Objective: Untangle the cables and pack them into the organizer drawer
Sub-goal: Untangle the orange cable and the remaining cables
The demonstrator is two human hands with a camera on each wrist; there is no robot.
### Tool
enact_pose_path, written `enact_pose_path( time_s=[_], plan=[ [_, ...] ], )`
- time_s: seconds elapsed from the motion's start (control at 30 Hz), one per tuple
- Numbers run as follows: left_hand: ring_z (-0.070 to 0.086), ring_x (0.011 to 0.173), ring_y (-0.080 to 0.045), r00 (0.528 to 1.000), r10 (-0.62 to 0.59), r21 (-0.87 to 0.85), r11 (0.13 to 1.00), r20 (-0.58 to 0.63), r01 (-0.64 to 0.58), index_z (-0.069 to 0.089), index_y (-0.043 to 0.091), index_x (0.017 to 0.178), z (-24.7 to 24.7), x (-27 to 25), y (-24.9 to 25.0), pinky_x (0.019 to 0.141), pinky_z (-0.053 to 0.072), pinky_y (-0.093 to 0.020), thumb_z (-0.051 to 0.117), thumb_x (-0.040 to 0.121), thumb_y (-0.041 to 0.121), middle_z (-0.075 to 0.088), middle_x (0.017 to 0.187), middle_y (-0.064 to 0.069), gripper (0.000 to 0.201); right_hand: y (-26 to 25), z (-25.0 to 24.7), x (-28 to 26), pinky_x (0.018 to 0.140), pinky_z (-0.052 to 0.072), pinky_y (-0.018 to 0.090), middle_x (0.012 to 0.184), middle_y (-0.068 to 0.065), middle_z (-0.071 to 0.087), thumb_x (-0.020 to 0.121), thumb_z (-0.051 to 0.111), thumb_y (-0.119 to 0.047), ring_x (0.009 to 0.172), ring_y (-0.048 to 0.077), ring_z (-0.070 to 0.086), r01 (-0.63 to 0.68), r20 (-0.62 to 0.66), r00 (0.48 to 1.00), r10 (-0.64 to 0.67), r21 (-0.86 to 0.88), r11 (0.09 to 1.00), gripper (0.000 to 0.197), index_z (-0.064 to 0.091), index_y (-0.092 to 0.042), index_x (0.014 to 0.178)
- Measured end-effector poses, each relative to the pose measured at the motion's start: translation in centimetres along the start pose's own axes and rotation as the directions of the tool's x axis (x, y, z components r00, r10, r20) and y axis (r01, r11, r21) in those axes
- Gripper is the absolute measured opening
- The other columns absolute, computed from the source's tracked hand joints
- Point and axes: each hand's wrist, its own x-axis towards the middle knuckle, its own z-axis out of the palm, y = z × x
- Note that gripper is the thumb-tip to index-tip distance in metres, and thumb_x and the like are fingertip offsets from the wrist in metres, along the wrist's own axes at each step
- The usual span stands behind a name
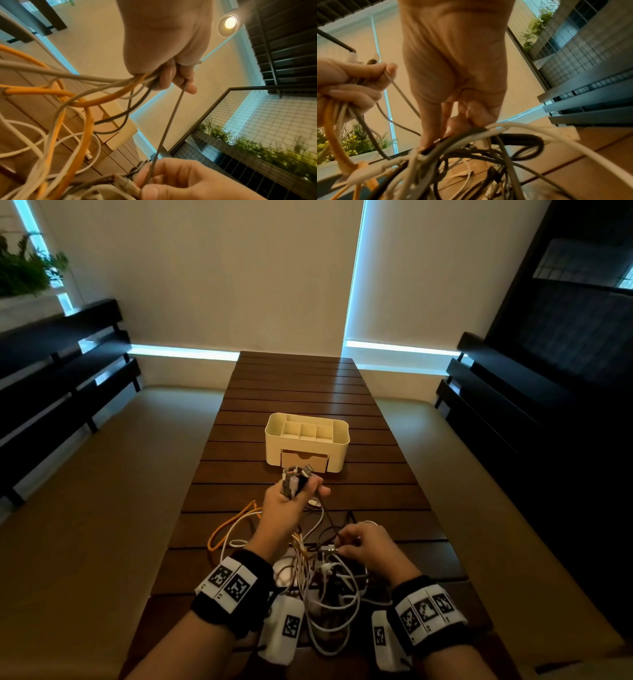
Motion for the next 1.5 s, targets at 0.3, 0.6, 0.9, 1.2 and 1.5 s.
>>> enact_pose_path(
  time_s=[0.3,0.6,0.9,1.2,1.5],
  plan=[
    [0.035,0.041,0.001,0.984,-0.036,-0.310,0.951,-0.177,-0.021,0.060,0.019,0.089,-2.2,0.4,1.0,0.038,0.030,-0.013,0.049,0.095,0.024,0.063,0.072,0.008,0.013,-0.4,-3.4,0.1,0.096,0.035,0.043,0.111,-0.003,0.051,0.084,0.061,-0.048,0.109,0.018,0.043,0.002,0.169,0.983,0.070,-0.393,0.919,0.021,0.055,-0.028,0.082],
    [0.035,0.038,0.000,0.960,-0.081,-0.356,0.934,-0.269,-0.021,0.057,0.019,0.089,-3.3,1.0,-0.2,0.036,0.027,-0.013,0.048,0.096,0.026,0.056,0.066,0.006,0.014,-1.0,-4.4,-1.2,0.081,0.045,0.024,0.101,-0.003,0.059,0.087,0.064,-0.026,0.099,0.014,0.057,0.020,0.125,0.992,0.002,-0.177,0.984,0.018,0.061,-0.019,0.104],
    [0.037,0.042,-0.001,0.902,-0.177,-0.373,0.928,-0.393,0.020,0.053,0.022,0.090,-4.9,1.4,-1.0,0.038,0.027,-0.016,0.046,0.098,0.029,0.051,0.069,0.006,0.012,-0.1,-7.5,-2.9,0.062,0.036,0.034,0.075,0.013,0.050,0.098,0.042,-0.027,0.067,0.021,0.043,0.325,-0.595,0.804,-0.014,0.419,0.848,0.030,0.052,-0.021,0.070],
    [0.029,0.034,-0.001,0.954,-0.099,-0.340,0.941,-0.282,-0.003,0.055,0.017,0.090,-3.7,0.6,-1.0,0.034,0.025,-0.014,0.046,0.098,0.024,0.063,0.065,0.004,0.014,2.6,-5.2,-0.8,0.099,0.042,0.032,0.125,0.000,0.052,0.089,0.062,-0.022,0.117,0.018,0.050,-0.111,-0.093,0.992,0.088,-0.278,0.954,0.022,0.069,-0.019,0.110],
    [0.028,0.035,-0.002,0.969,-0.081,-0.374,0.927,-0.233,-0.013,0.057,0.016,0.090,-3.1,0.1,-0.3,0.033,0.026,-0.013,0.046,0.098,0.024,0.070,0.072,0.002,0.016,-1.8,2.0,0.7,0.090,0.044,0.021,0.118,0.004,0.066,0.093,0.055,-0.019,0.106,0.013,0.059,0.141,-0.022,0.990,-0.141,0.028,0.990,0.033,0.059,-0.018,0.126]
  ],
)
